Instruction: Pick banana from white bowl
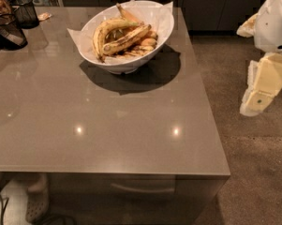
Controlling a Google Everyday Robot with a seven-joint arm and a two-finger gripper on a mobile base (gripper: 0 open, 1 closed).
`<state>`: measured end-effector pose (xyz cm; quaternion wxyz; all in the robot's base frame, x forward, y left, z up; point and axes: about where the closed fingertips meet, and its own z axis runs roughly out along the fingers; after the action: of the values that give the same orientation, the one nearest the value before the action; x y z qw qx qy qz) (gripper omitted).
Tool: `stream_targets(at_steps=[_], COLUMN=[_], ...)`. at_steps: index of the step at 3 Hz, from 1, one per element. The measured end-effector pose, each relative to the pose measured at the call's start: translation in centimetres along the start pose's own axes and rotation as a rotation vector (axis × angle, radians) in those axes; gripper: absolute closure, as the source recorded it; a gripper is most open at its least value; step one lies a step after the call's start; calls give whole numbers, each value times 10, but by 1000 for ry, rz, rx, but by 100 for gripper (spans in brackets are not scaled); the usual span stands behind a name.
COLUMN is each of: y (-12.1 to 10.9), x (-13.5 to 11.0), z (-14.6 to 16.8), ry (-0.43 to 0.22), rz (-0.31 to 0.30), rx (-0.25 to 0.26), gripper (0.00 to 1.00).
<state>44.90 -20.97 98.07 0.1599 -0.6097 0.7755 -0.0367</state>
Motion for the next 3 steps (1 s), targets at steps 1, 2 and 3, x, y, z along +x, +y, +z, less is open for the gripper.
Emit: stream_targets(at_steps=[1,2,3], y=[-18,-41,-50], x=[-22,-55,-63], z=[5,12,19], ry=[26,60,41], rz=[-60,-163,-164], rx=[-23,-16,-11], gripper=[0,0,0])
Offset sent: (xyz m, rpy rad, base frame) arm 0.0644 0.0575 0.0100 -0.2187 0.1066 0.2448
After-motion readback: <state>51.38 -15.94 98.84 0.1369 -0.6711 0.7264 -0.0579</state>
